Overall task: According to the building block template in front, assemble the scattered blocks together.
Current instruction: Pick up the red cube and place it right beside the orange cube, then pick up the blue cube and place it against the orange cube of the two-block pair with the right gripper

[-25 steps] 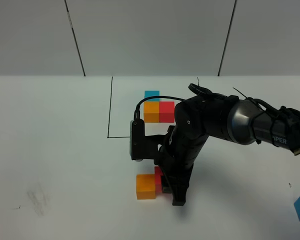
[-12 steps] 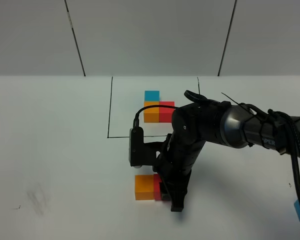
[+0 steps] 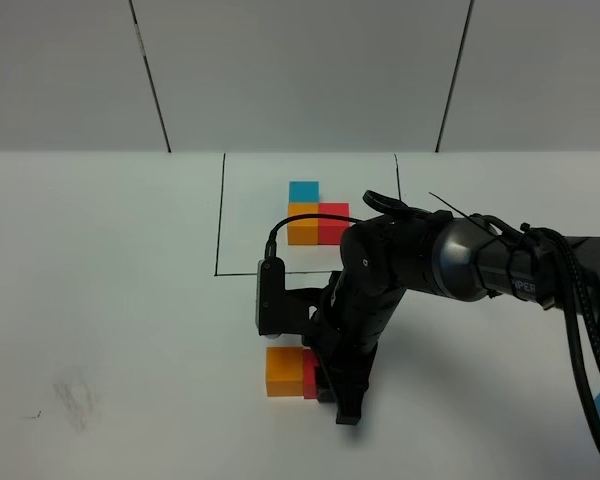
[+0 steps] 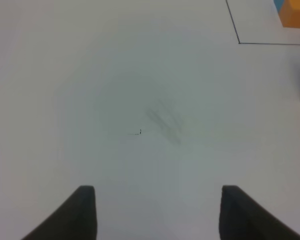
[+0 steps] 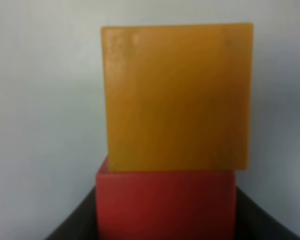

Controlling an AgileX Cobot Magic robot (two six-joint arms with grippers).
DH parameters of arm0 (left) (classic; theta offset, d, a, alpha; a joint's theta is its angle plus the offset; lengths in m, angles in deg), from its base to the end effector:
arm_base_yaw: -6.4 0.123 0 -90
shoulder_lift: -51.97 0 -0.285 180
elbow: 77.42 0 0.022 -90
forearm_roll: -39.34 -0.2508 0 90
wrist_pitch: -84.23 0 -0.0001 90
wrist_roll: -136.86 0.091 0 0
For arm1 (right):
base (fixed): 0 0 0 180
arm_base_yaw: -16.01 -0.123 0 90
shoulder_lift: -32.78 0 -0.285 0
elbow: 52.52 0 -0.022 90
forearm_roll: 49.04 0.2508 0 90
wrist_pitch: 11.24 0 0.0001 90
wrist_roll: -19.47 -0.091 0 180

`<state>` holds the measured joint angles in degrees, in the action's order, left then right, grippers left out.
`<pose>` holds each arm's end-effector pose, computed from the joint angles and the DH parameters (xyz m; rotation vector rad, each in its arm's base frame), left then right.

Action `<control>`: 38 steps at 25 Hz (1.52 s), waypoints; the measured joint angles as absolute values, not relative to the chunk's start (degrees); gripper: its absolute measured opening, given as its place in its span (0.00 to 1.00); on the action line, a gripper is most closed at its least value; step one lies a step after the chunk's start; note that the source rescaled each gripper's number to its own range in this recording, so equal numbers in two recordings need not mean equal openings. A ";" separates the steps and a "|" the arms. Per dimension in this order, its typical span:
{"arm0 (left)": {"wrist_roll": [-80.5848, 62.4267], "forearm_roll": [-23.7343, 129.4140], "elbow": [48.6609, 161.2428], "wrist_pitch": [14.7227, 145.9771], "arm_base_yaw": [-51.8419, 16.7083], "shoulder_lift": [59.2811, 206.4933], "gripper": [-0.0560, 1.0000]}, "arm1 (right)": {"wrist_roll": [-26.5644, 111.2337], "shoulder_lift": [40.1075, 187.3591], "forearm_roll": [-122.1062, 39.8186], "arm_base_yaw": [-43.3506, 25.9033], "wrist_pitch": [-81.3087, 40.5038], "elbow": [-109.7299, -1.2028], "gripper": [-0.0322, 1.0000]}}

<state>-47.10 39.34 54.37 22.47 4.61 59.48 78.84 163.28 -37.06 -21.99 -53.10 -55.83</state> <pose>-0.0070 0.0002 0.2776 -0.0388 2.0506 -0.0624 0.3202 0.2662 0.1173 -2.0511 2.0801 0.1702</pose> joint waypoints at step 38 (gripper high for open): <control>-47.04 39.34 54.37 22.47 4.61 59.48 0.25 | 28.04 153.65 -52.29 -18.36 -68.97 -59.29 0.95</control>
<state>-47.04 39.34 54.37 22.47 4.61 59.48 28.04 153.65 -52.29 -18.36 -68.97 -59.29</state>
